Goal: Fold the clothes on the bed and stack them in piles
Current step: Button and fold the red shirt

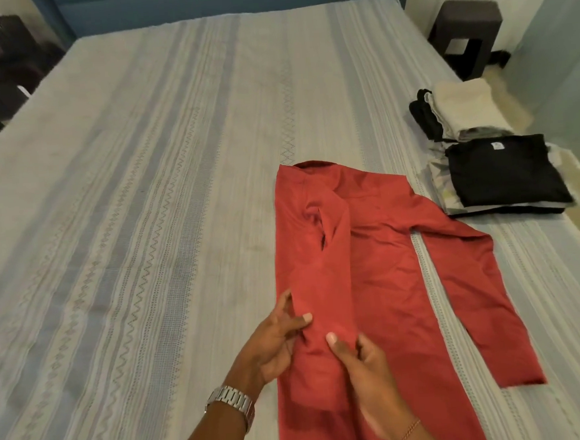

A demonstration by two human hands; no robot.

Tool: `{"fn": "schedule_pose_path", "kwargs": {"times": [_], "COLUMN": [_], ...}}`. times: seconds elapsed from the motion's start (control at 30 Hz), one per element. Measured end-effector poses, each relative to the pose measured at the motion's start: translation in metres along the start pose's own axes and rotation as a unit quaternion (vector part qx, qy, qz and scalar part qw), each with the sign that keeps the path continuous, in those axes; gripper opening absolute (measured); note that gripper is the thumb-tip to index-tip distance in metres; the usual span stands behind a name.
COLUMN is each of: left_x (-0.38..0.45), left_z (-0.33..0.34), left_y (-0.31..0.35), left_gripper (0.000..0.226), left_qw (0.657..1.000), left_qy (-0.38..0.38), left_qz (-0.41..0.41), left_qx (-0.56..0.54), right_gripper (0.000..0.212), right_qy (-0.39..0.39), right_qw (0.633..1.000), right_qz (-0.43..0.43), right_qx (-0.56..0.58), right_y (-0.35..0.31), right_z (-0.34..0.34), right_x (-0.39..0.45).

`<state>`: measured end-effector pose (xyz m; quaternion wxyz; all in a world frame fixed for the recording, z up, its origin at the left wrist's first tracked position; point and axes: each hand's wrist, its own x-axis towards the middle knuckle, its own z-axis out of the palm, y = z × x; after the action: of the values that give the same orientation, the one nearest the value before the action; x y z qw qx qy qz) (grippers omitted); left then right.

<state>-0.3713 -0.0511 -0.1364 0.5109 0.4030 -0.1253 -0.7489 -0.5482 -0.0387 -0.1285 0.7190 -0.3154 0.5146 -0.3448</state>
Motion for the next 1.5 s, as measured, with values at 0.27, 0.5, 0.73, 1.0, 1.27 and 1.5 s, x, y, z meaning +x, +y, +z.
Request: {"fn": "schedule_pose_path", "kwargs": {"times": [0.27,0.5,0.73,1.0,1.27,1.5], "left_x": [-0.038,-0.028,-0.016,0.044,0.105,0.161], "left_z": [0.005,0.011,0.017,0.016,0.001,-0.007], "left_y": [-0.038,-0.057,-0.057,-0.044,0.000,0.044], "left_gripper": [0.048,0.030,0.029,0.012,0.041,0.055], "left_qw": [0.992,0.959,0.959,0.849,0.663,0.578], "left_qy": [0.119,0.244,0.207,0.262,0.188,0.127], "left_qz": [-0.008,-0.094,-0.133,0.047,0.178,0.184], "left_qx": [0.034,0.111,0.142,0.456,0.702,0.785], "right_gripper": [0.042,0.018,0.012,0.043,0.027,0.057], "right_qy": [0.020,0.069,0.124,0.198,0.242,0.243], "right_qw": [0.969,0.977,0.947,0.972,0.940,0.652], "right_qz": [0.021,0.130,-0.082,0.116,0.078,-0.126], "right_qx": [-0.245,-0.156,-0.285,0.042,-0.227,-0.708], "right_y": [0.018,0.064,-0.001,-0.041,-0.036,-0.058], "right_z": [-0.028,-0.057,-0.083,-0.176,-0.148,-0.093], "right_x": [-0.009,0.006,-0.013,0.018,0.051,0.092]}}
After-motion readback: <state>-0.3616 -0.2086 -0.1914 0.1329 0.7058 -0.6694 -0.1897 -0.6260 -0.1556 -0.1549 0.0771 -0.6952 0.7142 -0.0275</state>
